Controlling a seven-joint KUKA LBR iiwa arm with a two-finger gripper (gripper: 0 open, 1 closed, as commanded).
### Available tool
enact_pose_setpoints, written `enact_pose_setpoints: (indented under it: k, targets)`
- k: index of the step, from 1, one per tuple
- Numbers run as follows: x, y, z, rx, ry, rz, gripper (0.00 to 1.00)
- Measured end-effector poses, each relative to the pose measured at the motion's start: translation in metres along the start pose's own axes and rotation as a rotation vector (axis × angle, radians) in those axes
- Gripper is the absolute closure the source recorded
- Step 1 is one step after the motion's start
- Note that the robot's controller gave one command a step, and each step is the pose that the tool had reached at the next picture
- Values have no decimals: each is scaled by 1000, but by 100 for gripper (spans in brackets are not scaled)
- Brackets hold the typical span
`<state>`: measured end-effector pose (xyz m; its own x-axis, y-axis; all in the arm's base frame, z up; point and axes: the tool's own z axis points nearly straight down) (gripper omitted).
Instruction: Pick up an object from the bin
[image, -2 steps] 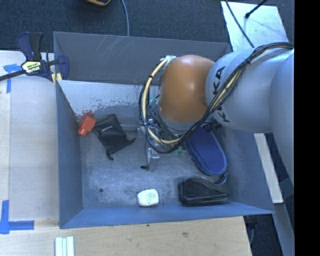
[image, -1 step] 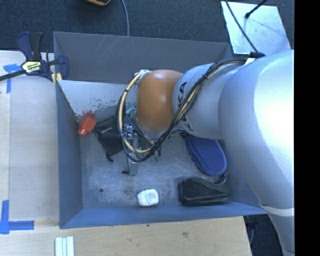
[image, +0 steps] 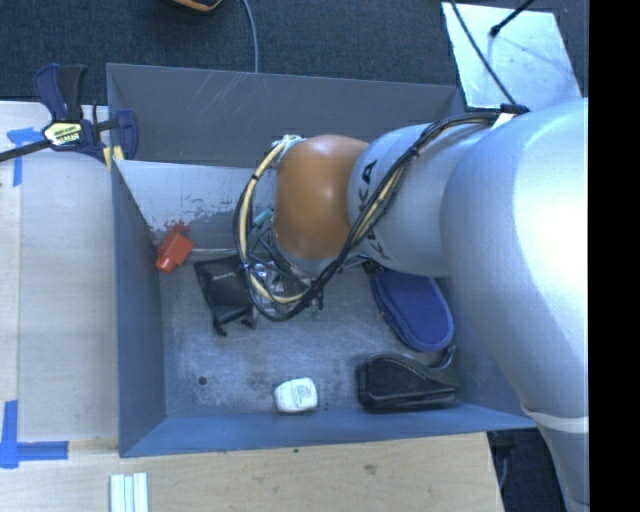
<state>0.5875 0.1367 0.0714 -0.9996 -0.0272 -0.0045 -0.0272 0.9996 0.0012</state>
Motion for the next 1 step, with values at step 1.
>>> enact_pose_setpoints:
  k: [1]
  targets:
    - [30, -2, -141, -1, -7, -4, 100]
